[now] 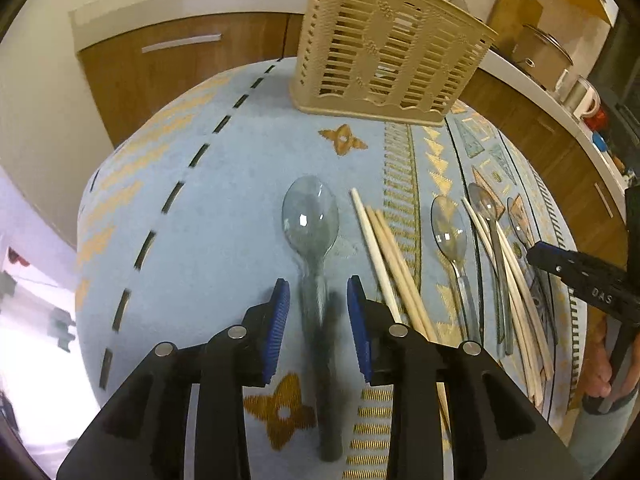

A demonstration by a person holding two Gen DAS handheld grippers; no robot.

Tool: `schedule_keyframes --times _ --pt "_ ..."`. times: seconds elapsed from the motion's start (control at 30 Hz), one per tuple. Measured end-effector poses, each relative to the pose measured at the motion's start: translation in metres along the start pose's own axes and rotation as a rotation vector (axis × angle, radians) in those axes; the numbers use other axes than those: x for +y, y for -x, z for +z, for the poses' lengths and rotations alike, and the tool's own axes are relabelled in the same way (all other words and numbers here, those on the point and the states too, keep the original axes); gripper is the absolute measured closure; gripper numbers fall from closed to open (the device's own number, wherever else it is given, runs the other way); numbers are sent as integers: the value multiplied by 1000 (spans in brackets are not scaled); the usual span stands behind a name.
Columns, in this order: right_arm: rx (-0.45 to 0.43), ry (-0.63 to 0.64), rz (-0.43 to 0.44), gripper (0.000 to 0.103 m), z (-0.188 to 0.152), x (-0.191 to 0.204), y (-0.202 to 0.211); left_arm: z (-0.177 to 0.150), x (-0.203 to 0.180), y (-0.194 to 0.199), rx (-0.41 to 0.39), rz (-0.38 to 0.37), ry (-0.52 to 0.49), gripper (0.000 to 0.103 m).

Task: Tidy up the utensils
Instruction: 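Lower and grasp another clear spoon with the left tool while the right tool grasps one too, then carry the left tool's spoon into the beige basket while the right tool drops its spoon in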

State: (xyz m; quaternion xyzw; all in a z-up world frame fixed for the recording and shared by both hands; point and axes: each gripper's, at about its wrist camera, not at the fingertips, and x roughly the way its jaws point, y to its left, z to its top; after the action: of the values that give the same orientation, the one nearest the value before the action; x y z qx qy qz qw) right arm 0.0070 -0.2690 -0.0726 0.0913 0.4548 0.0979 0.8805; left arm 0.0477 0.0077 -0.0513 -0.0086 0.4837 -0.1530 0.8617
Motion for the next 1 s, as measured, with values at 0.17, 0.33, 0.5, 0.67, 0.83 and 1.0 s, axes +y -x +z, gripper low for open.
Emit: schedule_keyframes --times 0.17,0.33,0.5,0.67,0.83,1.0 --pt "-5 36 -22 73 -4 9 -3 -4 -14 -3 -33 48 -63 76" --pt "-16 104 -104 93 -10 23 -3 -12 -22 -1 -67 89 -86 93" --pt "-24 73 -35 93 -6 17 1 -9 -21 5 -110 68 -66 93" --pt "-104 74 12 93 6 18 23 5 -21 29 -210 30 -45 93" --pt "-231 99 62 93 36 24 53 34 -27 68 -372 -33 -35 93" --pt "-358 135 100 93 72 36 79 74 -38 102 -531 -99 -32 93"
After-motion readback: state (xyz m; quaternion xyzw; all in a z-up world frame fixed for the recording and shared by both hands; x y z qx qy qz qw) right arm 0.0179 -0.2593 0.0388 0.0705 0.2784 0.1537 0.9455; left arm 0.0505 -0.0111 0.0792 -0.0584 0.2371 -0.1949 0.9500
